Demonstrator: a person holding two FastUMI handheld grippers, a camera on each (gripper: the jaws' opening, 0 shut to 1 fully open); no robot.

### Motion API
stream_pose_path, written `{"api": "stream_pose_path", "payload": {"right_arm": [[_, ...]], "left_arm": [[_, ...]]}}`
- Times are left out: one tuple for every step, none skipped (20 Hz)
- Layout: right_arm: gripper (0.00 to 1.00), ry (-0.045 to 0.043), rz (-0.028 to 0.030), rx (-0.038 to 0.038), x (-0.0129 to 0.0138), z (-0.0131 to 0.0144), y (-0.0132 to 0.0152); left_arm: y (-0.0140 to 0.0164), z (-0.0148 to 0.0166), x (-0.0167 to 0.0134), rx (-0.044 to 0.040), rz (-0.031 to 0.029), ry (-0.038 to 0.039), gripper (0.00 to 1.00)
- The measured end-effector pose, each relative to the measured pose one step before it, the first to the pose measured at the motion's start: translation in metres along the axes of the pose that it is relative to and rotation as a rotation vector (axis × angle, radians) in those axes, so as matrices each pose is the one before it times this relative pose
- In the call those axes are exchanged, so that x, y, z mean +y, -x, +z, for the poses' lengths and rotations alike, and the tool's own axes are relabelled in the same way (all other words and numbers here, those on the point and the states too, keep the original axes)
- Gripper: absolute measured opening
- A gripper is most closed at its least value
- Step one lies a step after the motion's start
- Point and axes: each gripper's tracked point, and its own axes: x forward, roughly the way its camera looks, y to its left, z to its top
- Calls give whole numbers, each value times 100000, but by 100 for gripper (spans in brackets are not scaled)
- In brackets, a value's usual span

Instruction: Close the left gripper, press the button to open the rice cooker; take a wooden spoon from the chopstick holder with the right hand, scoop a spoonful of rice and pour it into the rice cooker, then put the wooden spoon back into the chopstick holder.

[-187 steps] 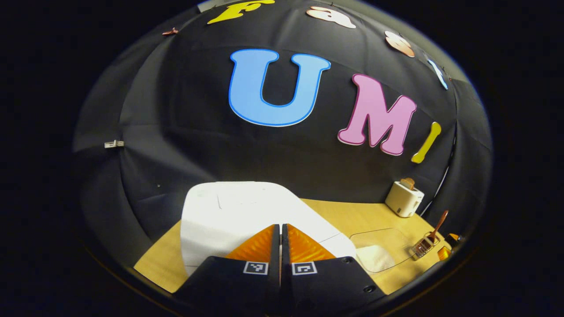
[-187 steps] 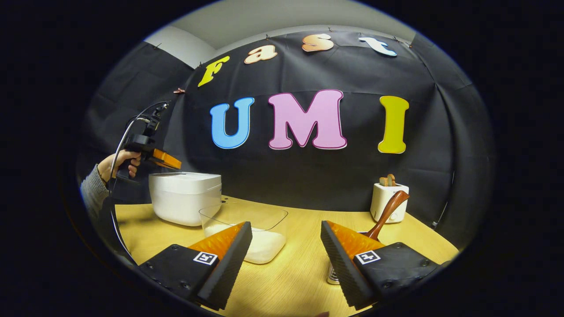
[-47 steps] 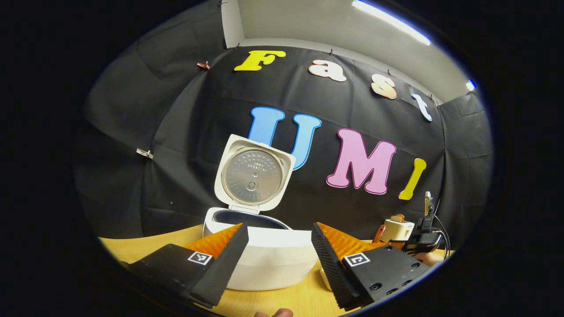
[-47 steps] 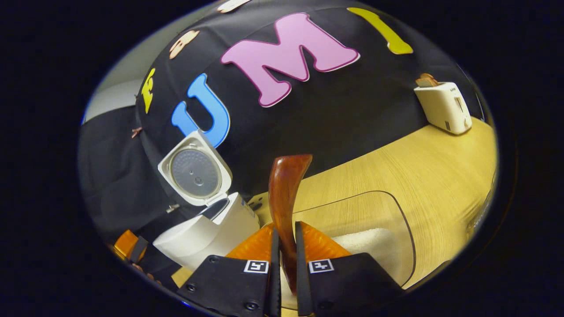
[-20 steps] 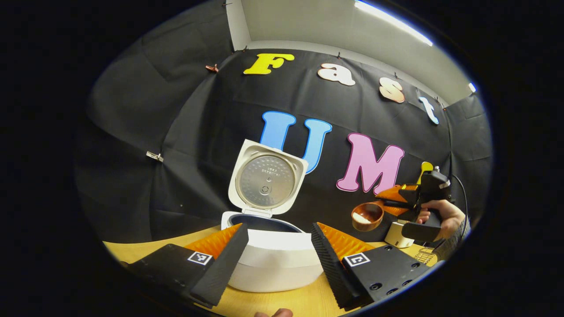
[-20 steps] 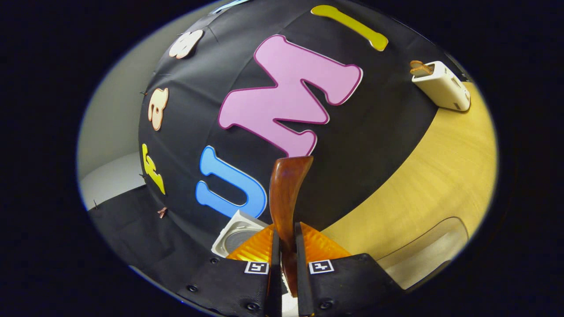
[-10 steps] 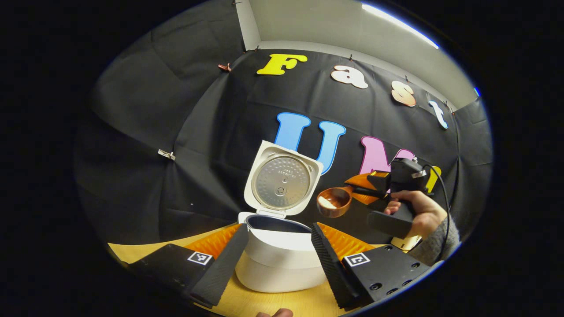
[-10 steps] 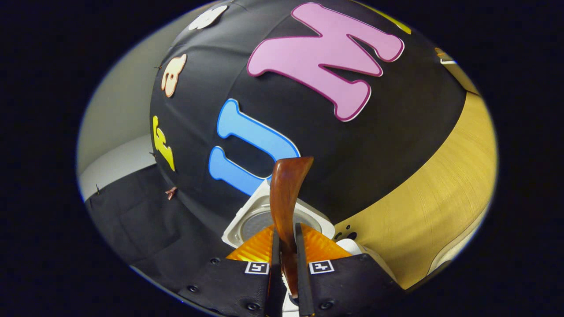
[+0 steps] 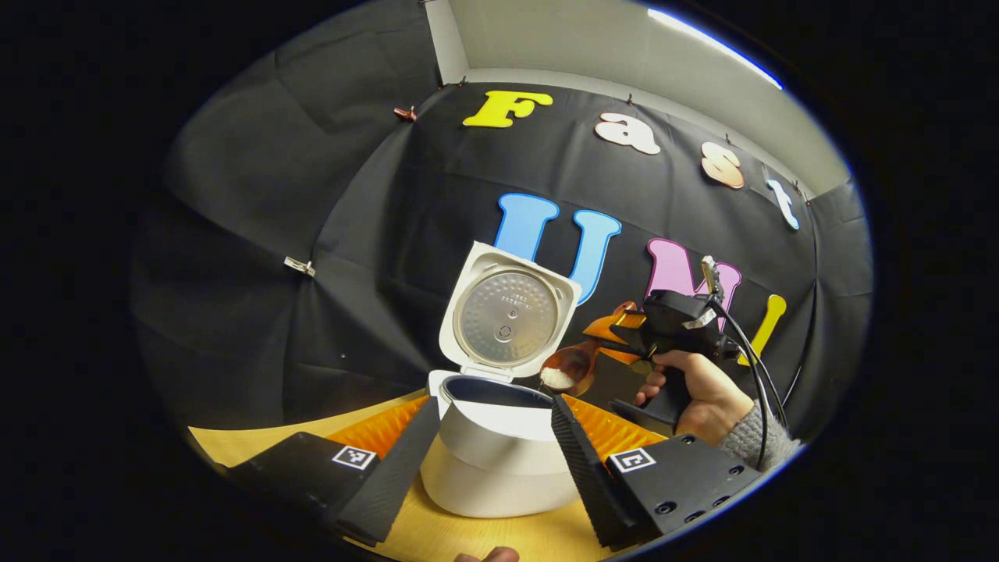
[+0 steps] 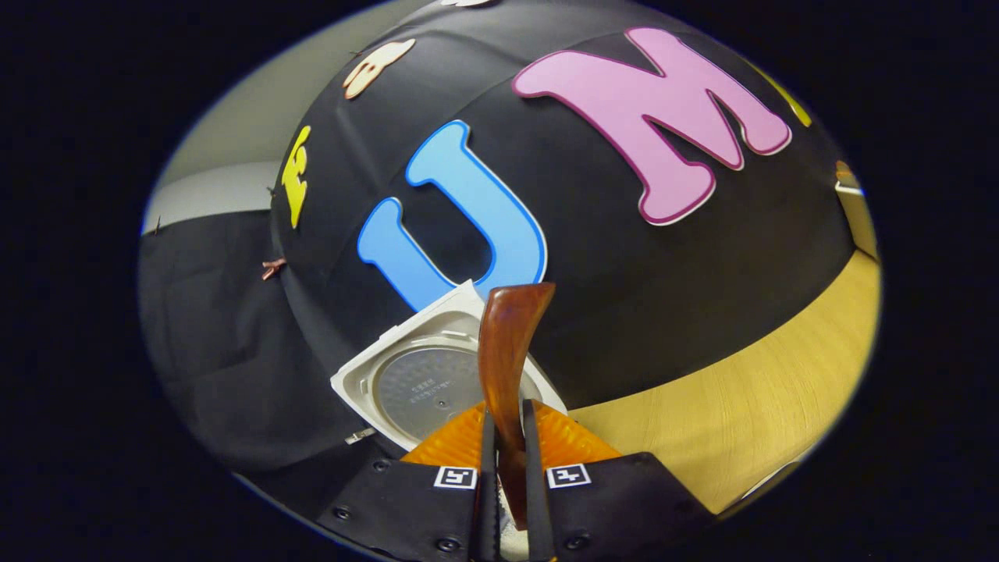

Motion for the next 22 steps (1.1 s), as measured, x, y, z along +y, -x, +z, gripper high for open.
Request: {"api": "stream_pose_path", "payload": {"right_arm": [[17,2777,819,1155,483,-387,-220],[17,3605,625,1314,465,-517,-340],[17,3807,370,1197,411,-250,-143],[17,4047,1279,336,658,-215,-163],[17,4461,668,-244,506,15,-362],[17,4645,-61,125,361,-141,-22],[17,4122,902,-406,405,-69,-122],[17,3382,1109,-407,612,-102,-8],[17,3292,997,-535,524,109,-5],[17,3185,326,-625,331,-102,96],[17,3778,34,-413,194,-52,1],[17,4459,44,-322,193,-89,-138],[17,4710,-10,-590,186,36,-59],[17,4168,481,-990,423,166,4],[17,4276,26,-992,341,328,57],[17,5033,336,-845,375,153,55],[17,5692,52,-909,320,149,75],[17,4854,647,-891,544,332,14],[17,4493,792,-1119,612,361,-28],[17,3600,399,-1122,550,290,-231],[17,2231,295,-817,293,212,-102],[17,1115,577,-642,324,95,67]], "left_arm": [[-57,-94,3,212,53,107,93],[32,-117,27,281,-50,225,93],[-37,-25,-40,225,11,92,93],[17,80,-17,-116,120,-20,93],[-9,-21,-9,-164,123,-47,93],[15,122,89,-323,53,121,93],[64,84,4,-139,-39,232,93],[-10,48,56,34,48,214,93],[47,-127,6,93,181,156,93],[44,45,122,38,79,57,93],[72,-66,14,-3,104,92,93],[-97,-88,-51,94,-20,64,93],[-13,-7,-29,54,-1,-41,93],[-40,46,5,-27,184,-113,93],[26,-3,139,-53,134,-51,93],[-32,-42,62,39,58,90,93],[-11,-26,-30,93,-27,56,93],[11,0,-42,37,90,16,93],[-28,71,18,4,43,-26,93],[-38,78,4,35,15,49,93],[29,-64,-35,117,30,-9,93],[88,6,2,38,9,-61,93]]}}
